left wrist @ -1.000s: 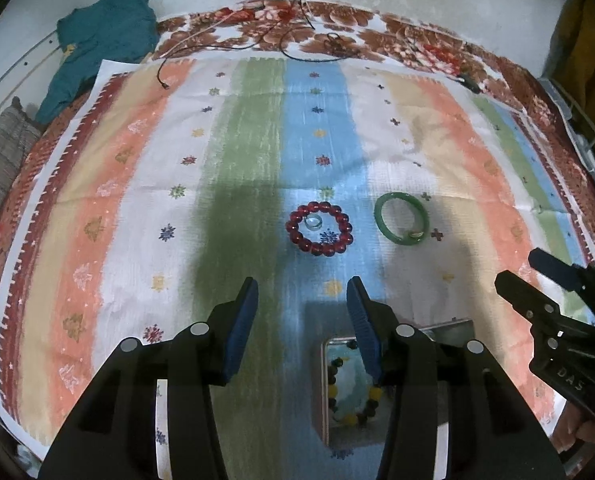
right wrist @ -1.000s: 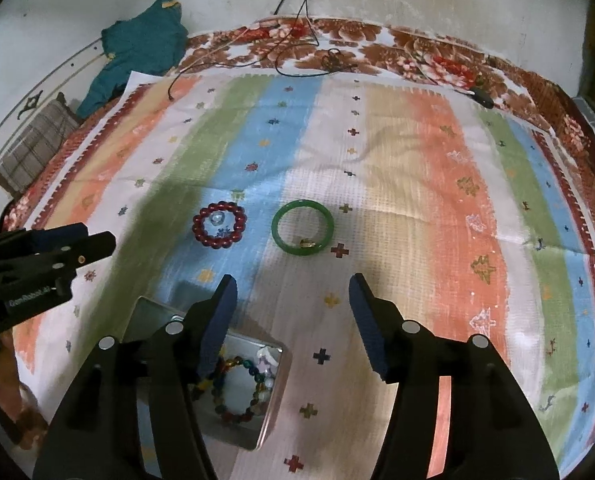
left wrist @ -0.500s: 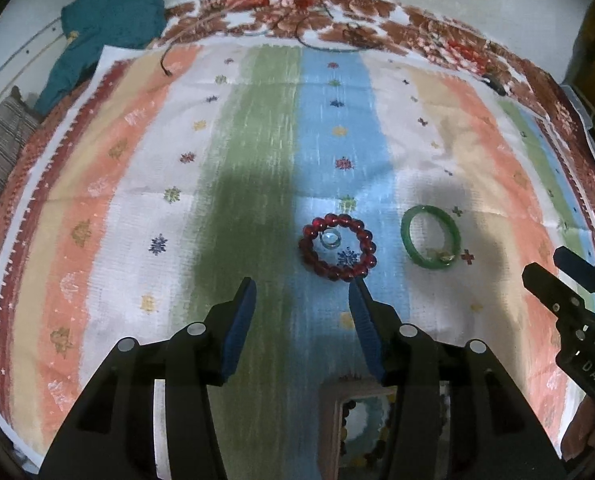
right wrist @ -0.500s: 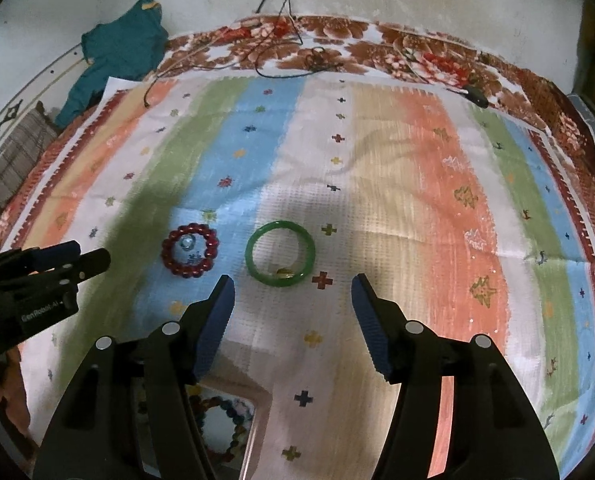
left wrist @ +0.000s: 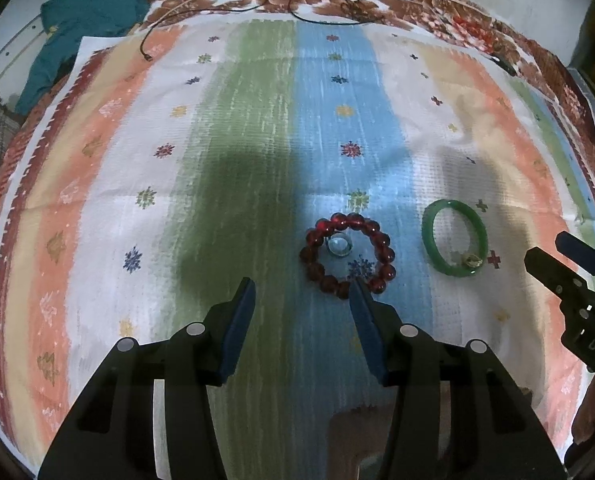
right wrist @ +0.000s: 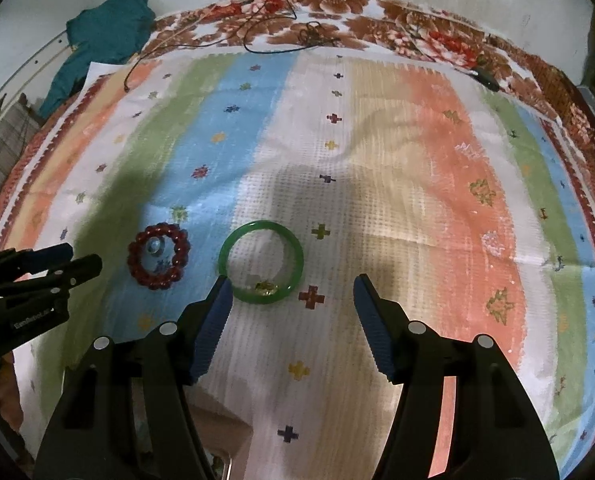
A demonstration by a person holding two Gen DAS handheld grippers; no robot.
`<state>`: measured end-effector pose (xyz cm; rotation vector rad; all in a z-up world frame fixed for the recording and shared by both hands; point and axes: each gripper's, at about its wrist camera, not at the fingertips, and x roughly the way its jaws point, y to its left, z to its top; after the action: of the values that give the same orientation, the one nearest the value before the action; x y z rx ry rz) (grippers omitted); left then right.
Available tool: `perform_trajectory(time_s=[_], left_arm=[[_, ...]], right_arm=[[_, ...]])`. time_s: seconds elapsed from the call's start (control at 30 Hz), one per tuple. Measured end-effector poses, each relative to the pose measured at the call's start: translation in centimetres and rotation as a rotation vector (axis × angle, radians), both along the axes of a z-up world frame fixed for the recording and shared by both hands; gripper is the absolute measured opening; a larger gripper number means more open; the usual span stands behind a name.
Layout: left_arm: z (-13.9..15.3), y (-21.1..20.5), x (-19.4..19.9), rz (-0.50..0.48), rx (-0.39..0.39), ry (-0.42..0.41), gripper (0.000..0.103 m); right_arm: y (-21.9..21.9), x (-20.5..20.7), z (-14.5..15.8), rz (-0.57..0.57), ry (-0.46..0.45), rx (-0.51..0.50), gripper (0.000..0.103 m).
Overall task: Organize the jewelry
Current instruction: 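Move both tools toward the dark red bead bracelet and green bangle, then grasp the dark red bracelet with the left tool while the right grasps the green bangle rim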
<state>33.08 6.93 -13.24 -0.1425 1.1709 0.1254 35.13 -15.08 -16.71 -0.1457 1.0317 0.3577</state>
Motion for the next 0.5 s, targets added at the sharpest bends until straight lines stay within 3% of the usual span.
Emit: perform_trajectory(time_s=[0.5], left_arm=[[-2.9, 0.1, 2.4, -0.029, -0.015, 0.06, 0.049]], right_arm=[[1.5, 2.8, -2.6, 0.024, 0.048, -0.028, 0.061]])
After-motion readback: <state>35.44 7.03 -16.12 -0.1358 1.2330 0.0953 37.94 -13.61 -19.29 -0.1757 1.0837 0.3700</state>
